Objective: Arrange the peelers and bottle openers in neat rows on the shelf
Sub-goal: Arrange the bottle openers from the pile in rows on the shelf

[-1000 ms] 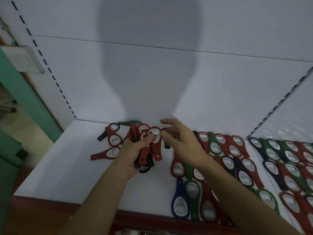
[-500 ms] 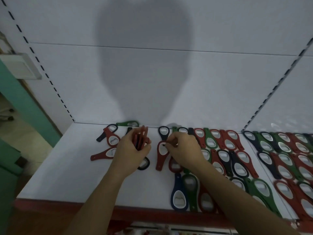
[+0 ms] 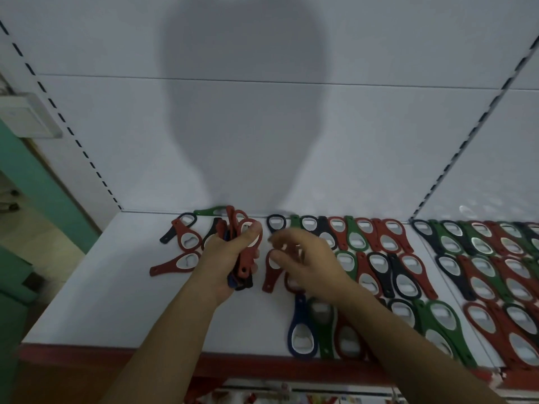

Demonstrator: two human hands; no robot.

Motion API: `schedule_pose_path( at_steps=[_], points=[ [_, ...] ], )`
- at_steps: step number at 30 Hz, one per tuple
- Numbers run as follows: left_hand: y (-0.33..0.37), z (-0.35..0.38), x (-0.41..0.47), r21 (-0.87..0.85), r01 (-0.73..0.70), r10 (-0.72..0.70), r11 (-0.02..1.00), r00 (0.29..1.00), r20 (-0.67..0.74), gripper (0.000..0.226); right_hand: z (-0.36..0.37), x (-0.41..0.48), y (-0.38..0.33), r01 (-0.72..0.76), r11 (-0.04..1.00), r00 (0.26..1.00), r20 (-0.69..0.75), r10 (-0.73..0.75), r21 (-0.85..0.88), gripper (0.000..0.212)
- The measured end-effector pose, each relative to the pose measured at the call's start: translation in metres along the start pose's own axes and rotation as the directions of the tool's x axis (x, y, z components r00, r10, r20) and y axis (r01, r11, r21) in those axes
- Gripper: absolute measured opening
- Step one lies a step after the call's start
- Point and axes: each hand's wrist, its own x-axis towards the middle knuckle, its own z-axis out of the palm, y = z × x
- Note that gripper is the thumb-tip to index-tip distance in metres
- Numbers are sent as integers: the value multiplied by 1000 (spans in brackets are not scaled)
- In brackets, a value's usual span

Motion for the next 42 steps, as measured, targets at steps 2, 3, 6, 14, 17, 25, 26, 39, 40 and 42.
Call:
schedule_pose_path(
  at_steps=[2, 3, 6, 14, 17, 25, 26, 39, 40, 42],
  points=[
    [-1, 1, 1, 5, 8, -8, 1000, 991, 131, 34, -3, 6, -15, -53, 931, 998, 2, 56, 362, 36],
    [-2, 1, 0, 10, 19, -21, 1000, 980, 198, 34, -3, 9, -20, -28, 920, 999, -7, 33, 390, 36],
    [-1, 1, -6, 29, 28, -35, 999, 963, 268, 52, -6, 13, -28, -19, 908, 997, -56, 47, 419, 21],
    [-1, -34, 1, 723, -380, 361, 577, 913, 191, 37, -14, -8, -13, -31, 995, 982, 183, 47, -91, 8],
    [-1, -31, 0, 816, -550, 301, 179, 820, 487, 35, -2, -17, -14, 124, 963, 968, 243, -64, -240, 11],
    [-1, -32, -6, 761, -627, 200, 165, 777, 597, 33, -14, -29, 11, 180, 931, 975, 180, -127, -318, 19],
    [-3, -33, -9, 740, -656, 118, 150, 755, 645, 36, -19, -32, 17, 145, 917, 987, 117, -109, -372, 19],
    [-25, -26, -25, 652, -758, -116, -27, 650, 751, 46, -14, -51, 32, -80, 766, 974, 115, 197, -637, 64],
    [-26, -25, -25, 651, -758, -114, -34, 650, 751, 46, -14, -52, 33, -82, 766, 973, 114, 199, -638, 64],
    [-26, -24, -25, 653, -756, -108, -49, 654, 749, 46, -13, -53, 33, -83, 767, 974, 112, 198, -637, 62]
  ],
)
